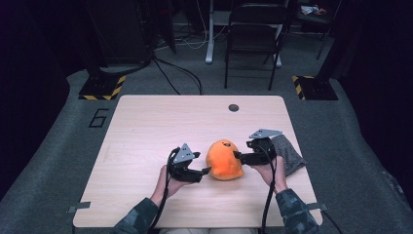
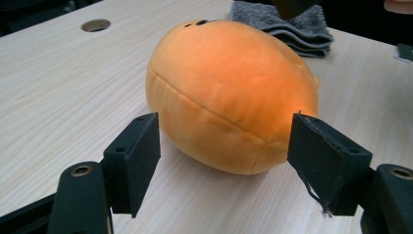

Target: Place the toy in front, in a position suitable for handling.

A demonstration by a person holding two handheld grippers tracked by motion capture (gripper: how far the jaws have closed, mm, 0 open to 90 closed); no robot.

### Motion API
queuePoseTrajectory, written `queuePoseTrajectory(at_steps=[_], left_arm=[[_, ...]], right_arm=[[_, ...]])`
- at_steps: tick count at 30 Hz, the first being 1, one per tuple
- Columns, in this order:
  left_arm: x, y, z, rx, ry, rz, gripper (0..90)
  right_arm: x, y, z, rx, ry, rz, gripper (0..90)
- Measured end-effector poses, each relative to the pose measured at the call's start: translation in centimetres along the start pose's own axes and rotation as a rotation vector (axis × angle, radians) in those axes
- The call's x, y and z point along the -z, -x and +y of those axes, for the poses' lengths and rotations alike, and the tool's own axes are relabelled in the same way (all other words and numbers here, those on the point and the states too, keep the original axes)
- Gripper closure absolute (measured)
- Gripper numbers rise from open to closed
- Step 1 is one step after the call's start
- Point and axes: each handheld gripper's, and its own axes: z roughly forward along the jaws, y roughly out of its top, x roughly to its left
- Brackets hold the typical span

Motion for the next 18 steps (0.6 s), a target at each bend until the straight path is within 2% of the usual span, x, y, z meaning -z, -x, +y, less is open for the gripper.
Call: queuePoseTrajectory(at_steps=[2, 7, 10, 13, 16, 18], left_arm=[[-0.2, 1.1, -0.1, -0.015, -0.011, 0.031, 27.5], [-0.8, 2.9, -0.3, -0.037, -0.026, 0.051, 27.5], [-1.3, 3.2, -0.5, -0.035, -0.032, 0.066, 29.4], [-1.7, 3.3, -0.7, -0.035, -0.042, 0.063, 35.7], [-2.6, 3.3, -1.3, -0.034, -0.058, 0.063, 44.1], [-2.9, 3.1, -1.7, -0.020, -0.059, 0.055, 46.9]], right_arm=[[-0.5, 0.4, 0.1, -0.005, -0.008, 0.004, 30.5], [-1.4, 1.3, 0.4, -0.003, 0.000, 0.028, 30.7], [-2.1, 1.4, 0.5, 0.009, -0.020, 0.053, 30.3], [-2.7, 1.7, 0.4, -0.005, -0.039, 0.072, 31.4], [-3.2, 2.1, 0.1, -0.018, -0.055, 0.120, 44.2], [-3.4, 2.2, 0.0, -0.028, -0.076, 0.146, 49.9]])
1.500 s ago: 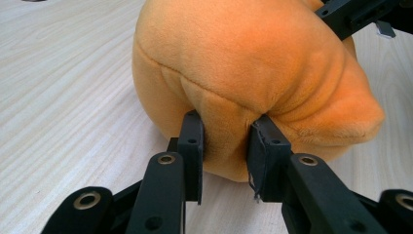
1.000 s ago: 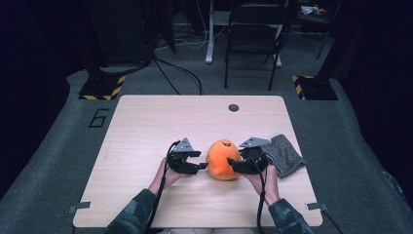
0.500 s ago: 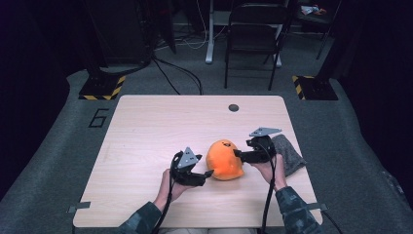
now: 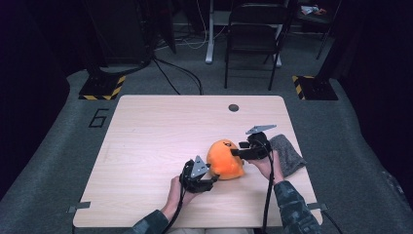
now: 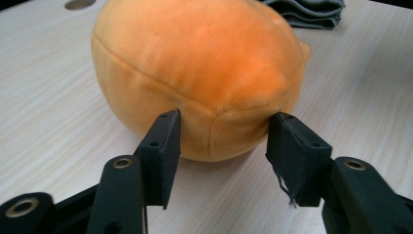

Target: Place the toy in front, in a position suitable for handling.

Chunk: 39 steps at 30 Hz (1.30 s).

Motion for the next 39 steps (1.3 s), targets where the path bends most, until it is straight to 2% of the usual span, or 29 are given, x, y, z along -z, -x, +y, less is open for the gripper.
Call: queuePoseTrajectory(at_steps=[3, 5, 6, 9, 13, 20, 22, 23, 25, 27, 31, 39], left_arm=[[0.0, 0.1, 0.0, -0.019, 0.004, 0.022, 47.5], [0.3, 0.4, 0.3, -0.033, 0.018, 0.042, 44.0], [0.4, 0.6, 0.4, -0.038, 0.027, 0.046, 43.1], [0.5, 0.9, 0.6, -0.052, 0.036, 0.057, 43.1], [0.1, 0.8, 0.5, -0.039, 0.033, 0.062, 49.1], [-0.4, 0.3, -0.2, -0.013, 0.031, 0.040, 70.5], [-0.4, 0.3, -0.3, -0.017, 0.043, 0.038, 74.8], [-0.3, 0.3, -0.2, -0.019, 0.045, 0.033, 76.3], [0.0, 0.2, 0.0, -0.027, 0.056, 0.022, 78.1], [0.3, -0.1, 0.2, -0.020, 0.062, 0.005, 79.1], [1.2, -1.1, 0.6, -0.002, 0.087, -0.019, 79.6], [2.8, -3.2, 1.5, 0.013, 0.133, -0.037, 79.7]], right_arm=[[-0.4, 0.2, -0.2, -0.009, -0.015, 0.030, 52.8], [-0.7, 0.2, -0.4, -0.003, -0.018, 0.027, 52.9], [-0.9, 0.2, -0.5, -0.015, -0.029, 0.040, 52.9], [-0.9, 0.2, -0.6, -0.018, -0.025, 0.033, 53.0], [-1.1, 0.1, -0.8, -0.019, -0.028, 0.030, 57.8], [-1.8, -0.6, -1.2, 0.005, -0.030, 0.031, 74.8], [-1.8, -1.0, -1.2, -0.007, -0.031, 0.014, 79.4], [-1.8, -1.0, -1.1, 0.008, -0.027, 0.005, 81.5], [-1.5, -1.3, -0.9, 0.021, -0.018, -0.012, 83.8], [-0.9, -1.6, -0.5, 0.029, 0.004, -0.036, 85.2], [-0.1, -2.2, 0.0, 0.044, 0.012, -0.067, 86.0], [1.7, -3.7, 1.1, 0.025, 0.045, -0.095, 86.2]])
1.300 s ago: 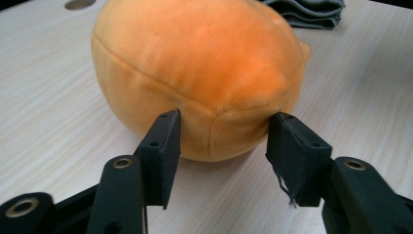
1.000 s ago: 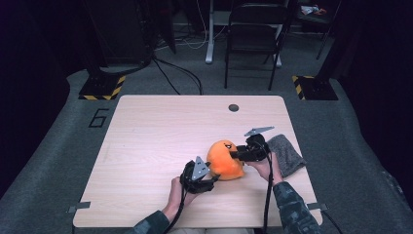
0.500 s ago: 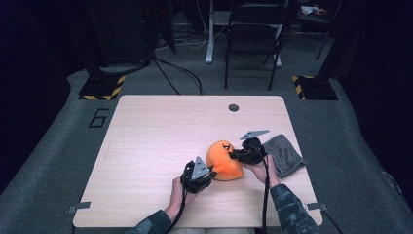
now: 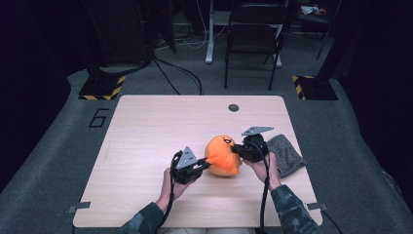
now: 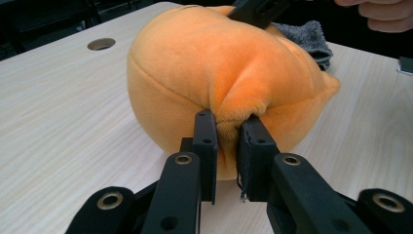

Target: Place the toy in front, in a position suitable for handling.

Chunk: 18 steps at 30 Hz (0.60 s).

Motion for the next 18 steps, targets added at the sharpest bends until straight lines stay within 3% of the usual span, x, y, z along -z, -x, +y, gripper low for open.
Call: queuePoseTrajectory(at_steps=[18], left_arm=[[-0.4, -2.9, 0.9, -0.038, -0.006, -0.100, 79.8]], right_arm=[[1.7, -2.1, -0.3, -0.030, 0.035, -0.090, 86.5]])
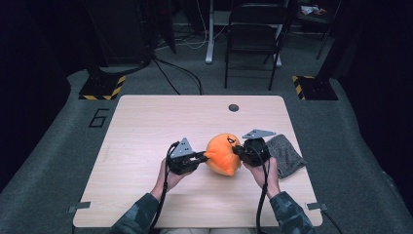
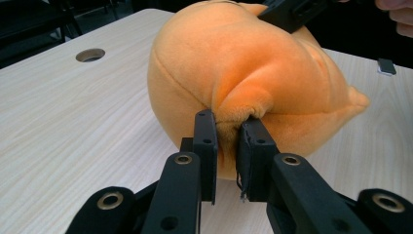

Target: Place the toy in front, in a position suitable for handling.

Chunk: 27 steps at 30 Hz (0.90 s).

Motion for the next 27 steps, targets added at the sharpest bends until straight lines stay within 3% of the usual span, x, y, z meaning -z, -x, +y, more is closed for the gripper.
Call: queuePoseTrajectory(at_steps=[6, 13, 14, 17, 19, 22, 27], left_arm=[[-0.5, -0.7, -0.3, 0.005, -0.013, -0.020, 79.8], [-2.5, -1.3, -2.0, 0.026, -0.093, -0.061, 79.7], [-2.5, -1.3, -2.1, 0.034, -0.084, -0.061, 79.6], [-2.4, -1.4, -2.1, 0.027, -0.085, -0.054, 79.1], [-2.4, -1.5, -2.1, 0.025, -0.089, -0.062, 77.6], [-2.0, -1.5, -2.0, 0.019, -0.083, -0.066, 72.9], [-1.3, -1.7, -1.9, 0.041, -0.095, -0.055, 55.2]], right_arm=[[-0.3, -0.5, -0.7, -0.004, -0.010, -0.030, 86.4], [-2.3, -0.2, -2.2, -0.041, -0.068, -0.049, 85.7], [-2.8, -0.2, -2.5, -0.053, -0.088, -0.041, 85.5], [-2.7, -0.1, -2.5, -0.054, -0.079, -0.041, 82.7], [-2.6, 0.1, -2.4, -0.059, -0.072, -0.037, 77.2], [-2.2, 0.5, -2.1, -0.058, -0.053, -0.034, 61.3], [-0.8, 1.6, -1.4, -0.063, -0.017, -0.026, 43.1]])
